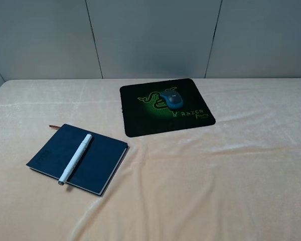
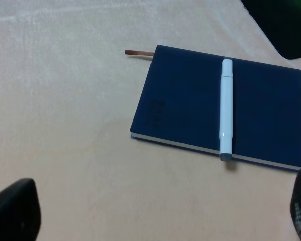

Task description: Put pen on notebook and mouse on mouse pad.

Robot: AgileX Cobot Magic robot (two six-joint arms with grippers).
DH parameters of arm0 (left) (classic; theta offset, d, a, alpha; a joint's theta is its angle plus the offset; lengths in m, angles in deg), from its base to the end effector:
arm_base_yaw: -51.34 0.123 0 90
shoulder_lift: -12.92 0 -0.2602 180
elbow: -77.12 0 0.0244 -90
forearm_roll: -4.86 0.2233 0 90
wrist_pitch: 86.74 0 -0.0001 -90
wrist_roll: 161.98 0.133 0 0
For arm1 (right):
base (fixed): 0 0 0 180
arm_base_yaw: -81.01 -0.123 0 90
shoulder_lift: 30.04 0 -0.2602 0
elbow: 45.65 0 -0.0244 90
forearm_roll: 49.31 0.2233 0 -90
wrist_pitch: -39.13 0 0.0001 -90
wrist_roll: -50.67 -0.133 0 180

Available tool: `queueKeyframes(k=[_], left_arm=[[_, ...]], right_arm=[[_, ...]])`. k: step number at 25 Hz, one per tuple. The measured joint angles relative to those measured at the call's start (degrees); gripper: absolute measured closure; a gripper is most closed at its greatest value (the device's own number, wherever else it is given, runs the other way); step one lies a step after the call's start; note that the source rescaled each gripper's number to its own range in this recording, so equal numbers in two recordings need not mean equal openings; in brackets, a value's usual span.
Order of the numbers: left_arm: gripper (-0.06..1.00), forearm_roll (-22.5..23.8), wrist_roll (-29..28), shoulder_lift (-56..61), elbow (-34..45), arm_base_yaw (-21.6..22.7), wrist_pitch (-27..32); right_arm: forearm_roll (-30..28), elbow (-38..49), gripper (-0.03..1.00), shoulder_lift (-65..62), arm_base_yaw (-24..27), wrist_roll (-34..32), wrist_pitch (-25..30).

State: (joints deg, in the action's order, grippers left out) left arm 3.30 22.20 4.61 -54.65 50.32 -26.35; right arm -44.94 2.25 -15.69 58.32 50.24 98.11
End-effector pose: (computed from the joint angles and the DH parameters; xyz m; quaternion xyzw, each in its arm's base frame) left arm 0.0338 -0.0038 0.2438 0.0391 0.8513 0.0008 0.5231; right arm 0.0407 0.0264 0.2443 -0.1670 0.8545 0.1356 0.4727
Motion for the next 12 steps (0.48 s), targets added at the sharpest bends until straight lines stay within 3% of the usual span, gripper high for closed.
queueKeyframes(k=[7, 12], left_arm=[[-0.06, 0.0, 0.0, 0.0, 0.0, 0.0, 0.0], [-0.06, 0.0, 0.0, 0.0, 0.0, 0.0, 0.0]], right_arm=[[-0.05, 0.0, -0.03, -6.13, 16.7, 0.42, -0.06], [0.06, 0.0, -0.03, -6.13, 21.37, 0.42, -0.06]])
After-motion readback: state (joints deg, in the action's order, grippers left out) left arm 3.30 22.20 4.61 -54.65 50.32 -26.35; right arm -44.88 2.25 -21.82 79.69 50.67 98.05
